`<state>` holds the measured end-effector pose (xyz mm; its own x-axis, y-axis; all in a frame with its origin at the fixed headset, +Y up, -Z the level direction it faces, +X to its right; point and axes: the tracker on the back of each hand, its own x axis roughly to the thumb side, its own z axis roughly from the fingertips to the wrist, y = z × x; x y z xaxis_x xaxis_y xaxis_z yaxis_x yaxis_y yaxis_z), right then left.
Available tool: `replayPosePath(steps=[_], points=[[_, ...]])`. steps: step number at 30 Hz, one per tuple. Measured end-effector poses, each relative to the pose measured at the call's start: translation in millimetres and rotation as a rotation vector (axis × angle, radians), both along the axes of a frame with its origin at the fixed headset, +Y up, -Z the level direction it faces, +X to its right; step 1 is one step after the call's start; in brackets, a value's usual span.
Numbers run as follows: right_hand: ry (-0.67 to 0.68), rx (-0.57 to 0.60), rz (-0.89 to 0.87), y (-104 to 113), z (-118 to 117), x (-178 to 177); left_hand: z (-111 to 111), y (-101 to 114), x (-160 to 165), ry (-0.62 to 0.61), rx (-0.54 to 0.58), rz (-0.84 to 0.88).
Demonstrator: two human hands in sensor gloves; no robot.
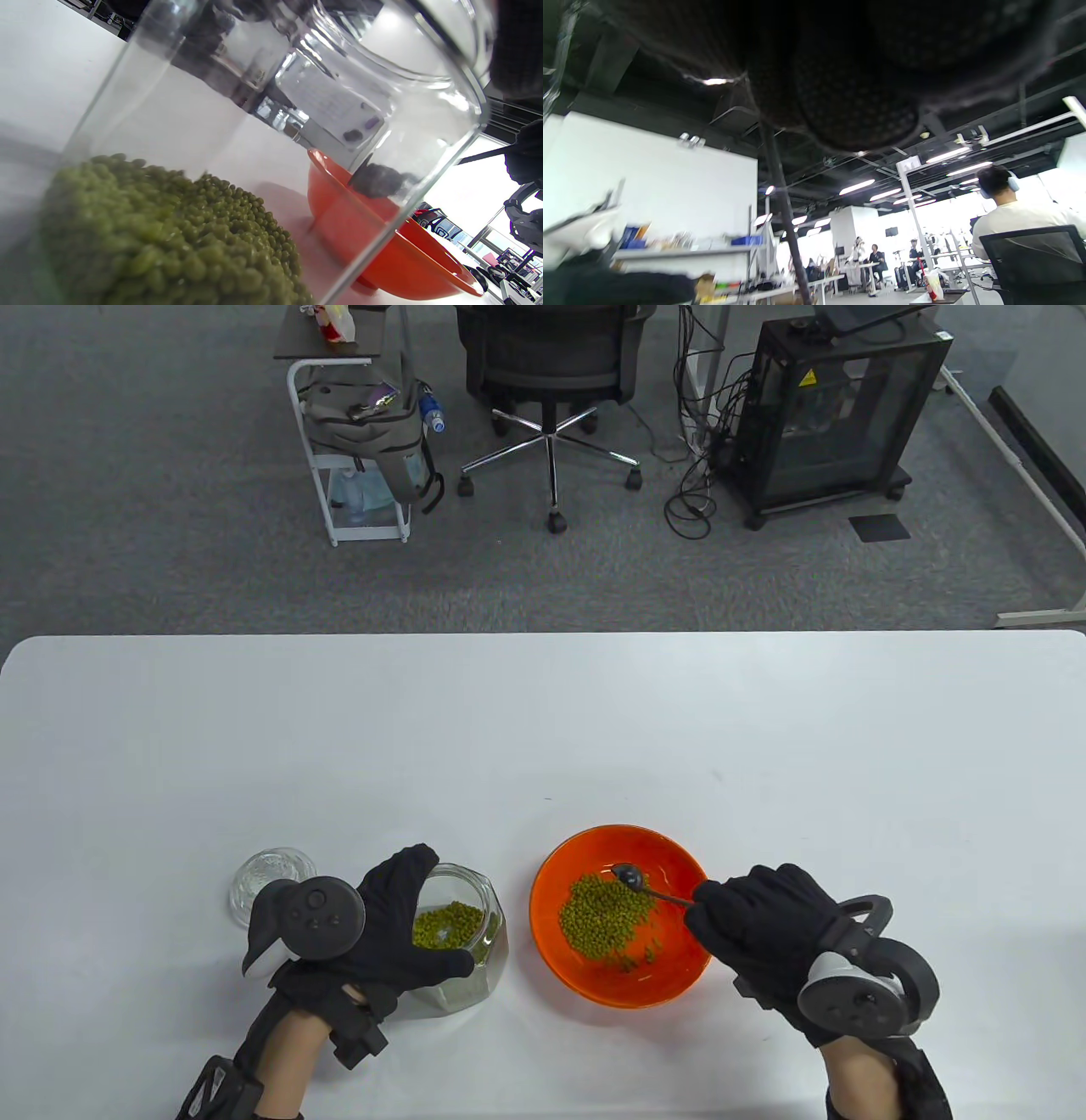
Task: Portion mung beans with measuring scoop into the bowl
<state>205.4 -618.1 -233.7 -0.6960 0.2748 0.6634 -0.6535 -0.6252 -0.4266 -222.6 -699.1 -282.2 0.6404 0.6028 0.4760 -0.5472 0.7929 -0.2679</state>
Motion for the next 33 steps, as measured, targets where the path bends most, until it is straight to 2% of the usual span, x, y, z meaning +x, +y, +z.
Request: replayPosePath(steps=[11, 18, 22, 27, 30, 33], points=[[-0.187, -0.141, -0.328, -12, -18, 35, 0, 0, 0, 0.001, 0.001, -0.001], [-0.238, -0.384, -0.588, -32, -34, 55, 0, 0, 0, 0.0, 0.001, -0.002], [-0.197, -0.524, -0.754, -47, -43, 64, 0, 0, 0, 0.0, 0.001, -0.002], [-0.027, -0.683, -0.916, -63, -57, 61, 0, 0, 0, 0.0, 0.001, -0.002], [0.021, -0.713, -0.952, -64, -61, 55, 0, 0, 0, -0.002, 0.0, -0.001], [0.011, -0.697, -0.874, -56, -62, 45, 0, -1, 0, -0.002, -0.001, -0.001]])
